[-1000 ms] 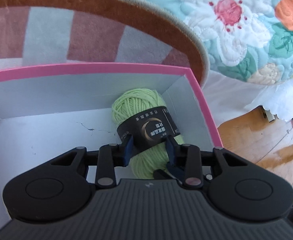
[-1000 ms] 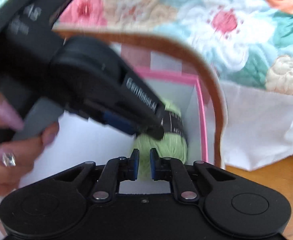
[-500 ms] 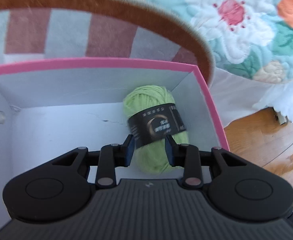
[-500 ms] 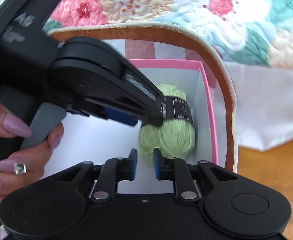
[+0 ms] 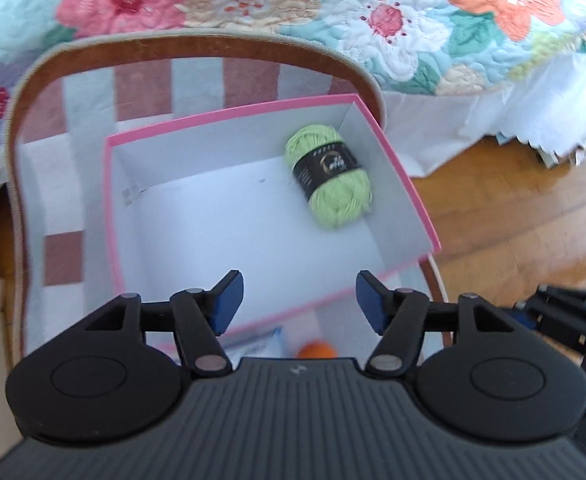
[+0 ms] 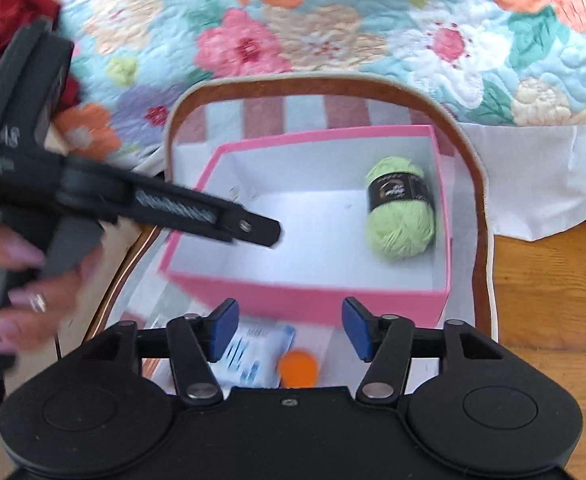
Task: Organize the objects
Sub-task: 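Withdraw both grippers from the box toward the purple plush toy, then close both grippers on the purple plush toy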
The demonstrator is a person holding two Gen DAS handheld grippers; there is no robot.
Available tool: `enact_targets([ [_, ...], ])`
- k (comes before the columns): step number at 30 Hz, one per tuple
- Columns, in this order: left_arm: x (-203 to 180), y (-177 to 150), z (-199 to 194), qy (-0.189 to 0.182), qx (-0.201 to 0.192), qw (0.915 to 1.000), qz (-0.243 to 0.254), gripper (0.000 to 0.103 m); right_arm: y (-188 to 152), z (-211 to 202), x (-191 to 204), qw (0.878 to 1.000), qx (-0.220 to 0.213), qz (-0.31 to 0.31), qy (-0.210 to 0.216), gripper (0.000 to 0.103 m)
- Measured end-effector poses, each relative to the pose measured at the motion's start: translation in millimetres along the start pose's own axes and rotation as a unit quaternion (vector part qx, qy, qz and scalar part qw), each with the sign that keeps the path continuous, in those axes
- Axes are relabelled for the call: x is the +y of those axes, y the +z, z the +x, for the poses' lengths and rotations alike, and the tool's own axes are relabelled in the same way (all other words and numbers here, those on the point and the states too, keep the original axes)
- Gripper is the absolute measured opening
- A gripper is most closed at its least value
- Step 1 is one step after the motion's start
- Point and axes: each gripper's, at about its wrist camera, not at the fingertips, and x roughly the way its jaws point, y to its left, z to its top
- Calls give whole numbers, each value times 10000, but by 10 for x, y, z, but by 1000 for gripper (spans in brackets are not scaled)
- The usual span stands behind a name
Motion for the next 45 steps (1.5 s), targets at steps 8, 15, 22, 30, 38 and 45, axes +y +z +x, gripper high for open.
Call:
enact_targets([
  [8,111,-517,-672,282,32,9989,375,84,-168,-538,313,9977,422,-395,347,90],
  [15,350,-1067,-694,299,339,9986,257,86,-403,-521,544,9927,814,-276,850,90],
  [22,598,-1518,-532,212,675,9975,-63,86,-664,-169,848,9835,1275,-371,1233,90],
  [30,858,-1864,-308,52,873,9945,-578,87,-818,224,1181,9741,1675,-737,1330,90],
  [38,1017,-2096,-96,-112,815,9927,-885,87,-988,617,1436,9687,1813,-1233,1164,90],
  [45,1075,-2228,159,-108,677,9915,-1106,87,-1256,963,1503,9753,1526,-1371,814,89],
])
